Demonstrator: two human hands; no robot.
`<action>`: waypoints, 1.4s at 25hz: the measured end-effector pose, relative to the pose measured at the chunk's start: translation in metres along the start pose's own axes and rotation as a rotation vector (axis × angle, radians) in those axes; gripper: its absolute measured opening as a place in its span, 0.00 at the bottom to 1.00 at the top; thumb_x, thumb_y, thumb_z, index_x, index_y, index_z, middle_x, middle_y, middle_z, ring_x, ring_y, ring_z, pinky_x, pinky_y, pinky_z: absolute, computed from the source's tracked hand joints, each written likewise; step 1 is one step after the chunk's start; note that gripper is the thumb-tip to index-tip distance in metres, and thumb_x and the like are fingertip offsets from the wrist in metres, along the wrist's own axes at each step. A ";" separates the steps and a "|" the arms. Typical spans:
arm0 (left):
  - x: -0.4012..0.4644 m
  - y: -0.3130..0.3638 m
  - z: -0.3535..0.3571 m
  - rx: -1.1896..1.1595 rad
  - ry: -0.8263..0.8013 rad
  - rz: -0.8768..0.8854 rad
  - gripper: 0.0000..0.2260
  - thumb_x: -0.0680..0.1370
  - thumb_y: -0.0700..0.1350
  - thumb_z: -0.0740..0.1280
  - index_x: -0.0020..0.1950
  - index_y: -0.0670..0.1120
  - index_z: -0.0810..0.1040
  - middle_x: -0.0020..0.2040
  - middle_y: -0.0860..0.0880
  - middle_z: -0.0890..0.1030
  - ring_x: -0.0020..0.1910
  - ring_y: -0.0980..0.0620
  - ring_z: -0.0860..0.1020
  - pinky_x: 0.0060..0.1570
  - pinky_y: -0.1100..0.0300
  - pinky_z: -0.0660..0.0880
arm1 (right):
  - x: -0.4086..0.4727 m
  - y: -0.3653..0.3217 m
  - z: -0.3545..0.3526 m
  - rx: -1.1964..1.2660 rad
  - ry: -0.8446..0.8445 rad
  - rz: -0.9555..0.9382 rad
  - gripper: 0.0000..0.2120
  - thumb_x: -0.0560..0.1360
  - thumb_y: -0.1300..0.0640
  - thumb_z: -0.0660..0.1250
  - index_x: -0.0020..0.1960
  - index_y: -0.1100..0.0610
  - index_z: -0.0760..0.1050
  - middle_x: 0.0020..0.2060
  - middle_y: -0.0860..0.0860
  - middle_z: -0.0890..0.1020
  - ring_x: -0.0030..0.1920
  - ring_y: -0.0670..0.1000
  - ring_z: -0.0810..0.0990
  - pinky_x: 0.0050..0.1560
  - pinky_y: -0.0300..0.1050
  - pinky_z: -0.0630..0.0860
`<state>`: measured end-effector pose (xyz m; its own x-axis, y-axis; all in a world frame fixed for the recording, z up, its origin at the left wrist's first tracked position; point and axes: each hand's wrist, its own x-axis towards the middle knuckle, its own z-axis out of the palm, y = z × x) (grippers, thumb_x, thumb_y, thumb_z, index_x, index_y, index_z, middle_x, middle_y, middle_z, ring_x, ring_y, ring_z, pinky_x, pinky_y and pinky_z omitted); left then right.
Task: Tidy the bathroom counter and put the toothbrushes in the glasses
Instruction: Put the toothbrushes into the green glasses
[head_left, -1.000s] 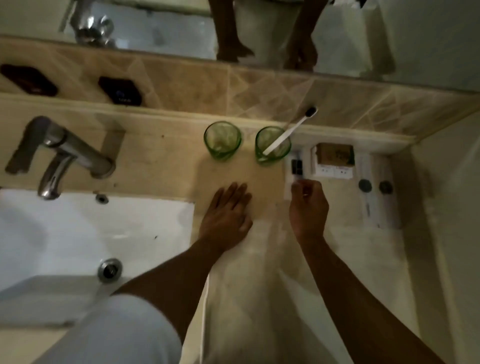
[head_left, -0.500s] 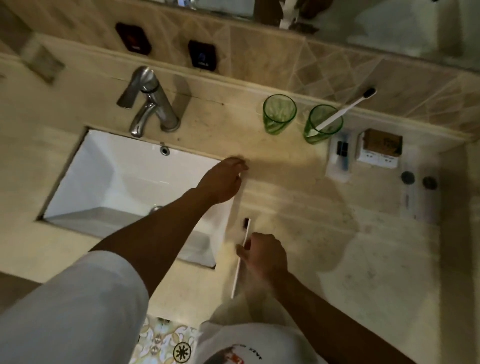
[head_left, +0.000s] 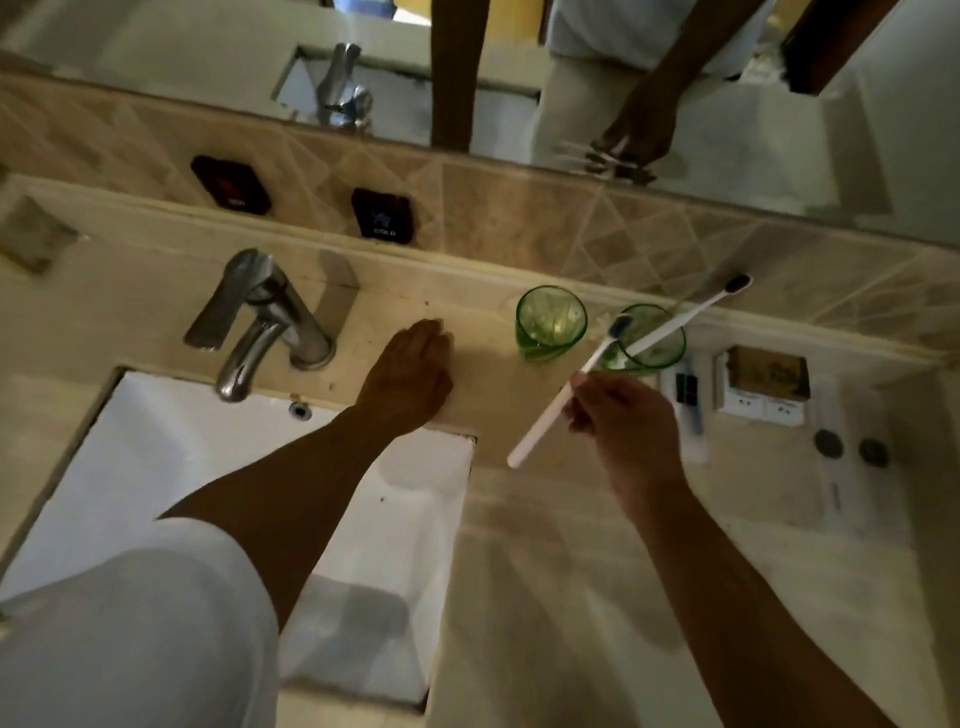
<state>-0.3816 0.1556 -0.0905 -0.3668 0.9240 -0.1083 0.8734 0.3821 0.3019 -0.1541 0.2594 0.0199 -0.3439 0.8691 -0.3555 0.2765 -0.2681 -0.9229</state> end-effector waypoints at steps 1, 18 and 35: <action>0.014 -0.002 0.001 0.016 0.001 0.004 0.26 0.77 0.51 0.57 0.69 0.36 0.72 0.69 0.34 0.72 0.67 0.34 0.70 0.69 0.40 0.67 | 0.013 -0.011 0.001 0.186 0.046 0.008 0.03 0.76 0.65 0.70 0.44 0.63 0.80 0.32 0.54 0.83 0.31 0.48 0.81 0.37 0.41 0.81; 0.036 -0.014 0.019 0.005 0.159 0.011 0.28 0.76 0.54 0.59 0.70 0.39 0.72 0.73 0.38 0.70 0.73 0.39 0.66 0.73 0.41 0.63 | 0.101 -0.019 0.041 -0.230 0.186 -0.234 0.04 0.74 0.55 0.73 0.41 0.53 0.83 0.30 0.48 0.83 0.31 0.48 0.82 0.34 0.40 0.76; 0.037 -0.019 0.025 -0.026 0.178 0.002 0.30 0.76 0.56 0.56 0.71 0.39 0.72 0.74 0.38 0.69 0.74 0.40 0.64 0.74 0.42 0.62 | 0.110 -0.013 0.029 -0.731 0.356 -0.307 0.10 0.73 0.51 0.69 0.40 0.56 0.84 0.32 0.50 0.83 0.32 0.47 0.75 0.31 0.34 0.61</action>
<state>-0.4038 0.1825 -0.1237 -0.4184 0.9063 0.0607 0.8663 0.3780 0.3266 -0.2218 0.3463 -0.0118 -0.2307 0.9702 0.0740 0.7662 0.2280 -0.6008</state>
